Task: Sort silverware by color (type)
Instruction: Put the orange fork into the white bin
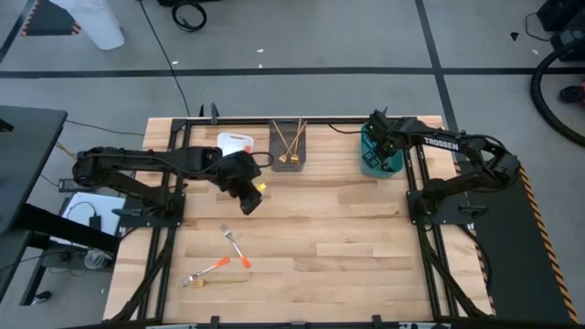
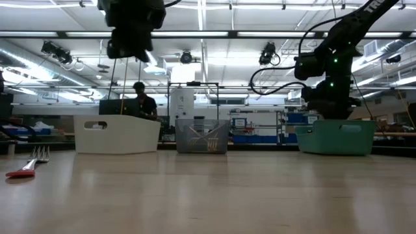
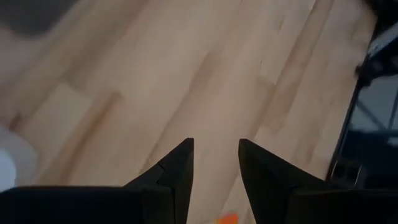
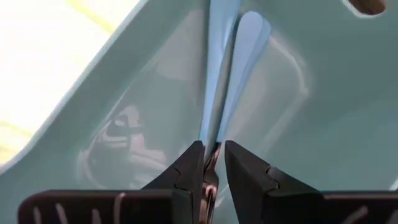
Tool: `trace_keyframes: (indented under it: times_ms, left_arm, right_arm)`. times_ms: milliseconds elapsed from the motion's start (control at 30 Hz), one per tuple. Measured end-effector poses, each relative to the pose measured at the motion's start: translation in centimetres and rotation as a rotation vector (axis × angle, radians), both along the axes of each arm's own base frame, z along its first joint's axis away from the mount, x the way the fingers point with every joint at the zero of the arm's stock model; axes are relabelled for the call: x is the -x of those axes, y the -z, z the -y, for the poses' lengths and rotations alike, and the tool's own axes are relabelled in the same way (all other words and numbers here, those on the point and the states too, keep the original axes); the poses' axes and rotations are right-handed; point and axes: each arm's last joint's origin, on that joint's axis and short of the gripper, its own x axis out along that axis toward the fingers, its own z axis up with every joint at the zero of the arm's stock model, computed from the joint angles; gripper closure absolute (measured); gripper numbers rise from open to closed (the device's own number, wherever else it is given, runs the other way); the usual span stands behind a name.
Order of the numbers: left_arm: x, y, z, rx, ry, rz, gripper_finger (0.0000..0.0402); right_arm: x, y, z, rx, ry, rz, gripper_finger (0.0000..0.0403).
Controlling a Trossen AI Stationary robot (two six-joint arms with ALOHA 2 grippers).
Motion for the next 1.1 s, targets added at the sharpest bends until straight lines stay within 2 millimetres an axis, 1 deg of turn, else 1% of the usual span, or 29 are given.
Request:
trace_keyframes:
  times_ms: [167,300,400,500,633,700,833,967,1100]
  left_arm:
    - [1.3,0.7,2.5,-0.012,0.103,-0.144,0.0267]
    - [2.2,1.7,4.4,-0.079,0.157,-0.227,0.0267]
    - [2.9,2.8,5.5,-0.098,0.202,-0.271,0.0270]
    - [3.7,4.4,6.4,-0.103,0.233,-0.323,0.0277]
    - [4.7,6.7,7.2,-0.075,0.201,-0.384,0.0285]
    - [5.1,7.5,7.6,-0.049,0.195,-0.404,0.0287]
    - [5.6,8.8,8.8,0.003,0.201,-0.390,0.0290]
    - [6.1,9.2,10.0,0.024,0.198,-0.393,0.0290]
    - [6.5,9.3,11.1,0.052,0.184,-0.390,0.0290]
  right_arm:
    - [-0.3,-1.1,0.1,-0.037,-0.010,0.018,0.0325]
    - [-0.7,-2.5,0.5,-0.038,-0.011,0.057,0.0325]
    - [-1.1,-3.5,0.7,-0.036,-0.008,0.097,0.0325]
    - [-1.8,-4.5,0.7,-0.019,-0.024,0.128,0.0325]
    - [-2.8,-5.4,0.4,0.008,-0.069,0.160,0.0325]
    - [-3.4,-5.7,0.1,0.021,-0.095,0.175,0.0325]
    - [-4.4,-5.8,-0.6,0.041,-0.145,0.203,0.0325]
    - [-5.2,-5.9,-1.4,0.040,-0.186,0.229,0.0325]
    - [-5.9,-5.9,-2.3,0.026,-0.209,0.245,0.0325]
